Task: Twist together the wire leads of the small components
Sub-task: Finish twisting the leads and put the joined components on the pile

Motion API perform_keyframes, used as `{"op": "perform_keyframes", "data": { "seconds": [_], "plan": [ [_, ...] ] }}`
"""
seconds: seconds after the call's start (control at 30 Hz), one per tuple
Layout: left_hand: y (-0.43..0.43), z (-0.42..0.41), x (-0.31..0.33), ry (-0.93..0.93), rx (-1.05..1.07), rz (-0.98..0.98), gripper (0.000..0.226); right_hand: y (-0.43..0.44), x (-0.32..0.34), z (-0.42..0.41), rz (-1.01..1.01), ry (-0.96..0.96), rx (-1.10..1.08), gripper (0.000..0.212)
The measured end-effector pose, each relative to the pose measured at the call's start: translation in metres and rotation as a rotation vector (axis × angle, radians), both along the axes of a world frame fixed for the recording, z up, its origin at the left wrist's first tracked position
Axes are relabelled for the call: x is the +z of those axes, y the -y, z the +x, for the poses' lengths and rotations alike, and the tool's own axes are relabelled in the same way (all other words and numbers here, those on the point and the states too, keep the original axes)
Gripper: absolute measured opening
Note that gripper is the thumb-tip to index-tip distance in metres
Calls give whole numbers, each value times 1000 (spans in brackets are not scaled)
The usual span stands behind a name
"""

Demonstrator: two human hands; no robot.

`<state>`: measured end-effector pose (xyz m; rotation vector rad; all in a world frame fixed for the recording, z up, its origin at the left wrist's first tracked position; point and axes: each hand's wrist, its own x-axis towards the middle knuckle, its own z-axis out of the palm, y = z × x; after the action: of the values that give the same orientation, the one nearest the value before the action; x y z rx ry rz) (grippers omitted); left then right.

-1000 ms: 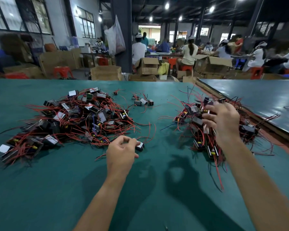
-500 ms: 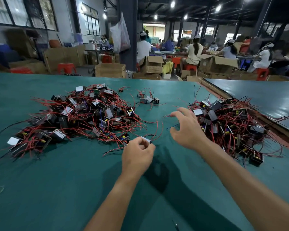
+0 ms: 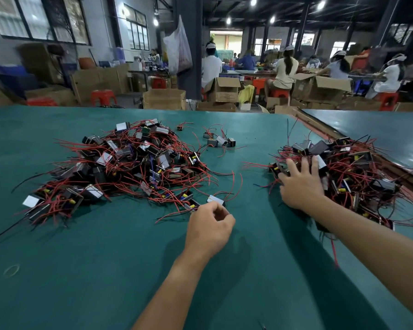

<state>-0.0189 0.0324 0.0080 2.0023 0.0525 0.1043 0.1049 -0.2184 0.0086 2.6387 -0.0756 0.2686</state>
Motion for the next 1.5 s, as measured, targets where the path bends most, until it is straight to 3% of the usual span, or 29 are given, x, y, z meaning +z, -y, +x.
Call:
{"op": "perform_keyframes", "data": {
  "seconds": [0.13,0.27,0.37,0.43,0.5,0.67,0.8,0.93,1.1,1.27,1.37,1.5],
  "plan": [
    [-3,-2,-3,7,46,-38,9,24,7,6,-14,-60,-85,50],
    [-3,3,-3,38,128,-19,25,-1,21,-1,124,-111,-205,60],
    [0,6,-4,69,162,46,37,-50,18,-14,212,3,0,58],
    [1,7,-5,102,188,88,44,-90,12,-22,571,-48,132,52],
    [-2,7,-6,155,234,113,47,-125,6,-27,929,-164,125,51],
    [-15,8,-3,203,422,292,52,-149,1,-45,1234,-135,291,35],
    [-20,11,-10,43,300,431,45,-147,5,-69,1184,-253,507,52],
    [-15,8,-10,120,171,213,23,-136,2,-84,1145,-238,596,35],
    [-12,6,-4,124,104,-3,54,-106,-9,-90,1215,-181,557,16],
    [-9,2,0,203,-39,75,66,-71,-5,-81,1166,-183,465,17],
    [-7,0,2,199,-90,127,62,-54,-2,-74,1103,-41,323,22],
    [-7,-1,0,191,-170,181,76,-59,-1,-75,1210,-48,249,18]
  ]
}}
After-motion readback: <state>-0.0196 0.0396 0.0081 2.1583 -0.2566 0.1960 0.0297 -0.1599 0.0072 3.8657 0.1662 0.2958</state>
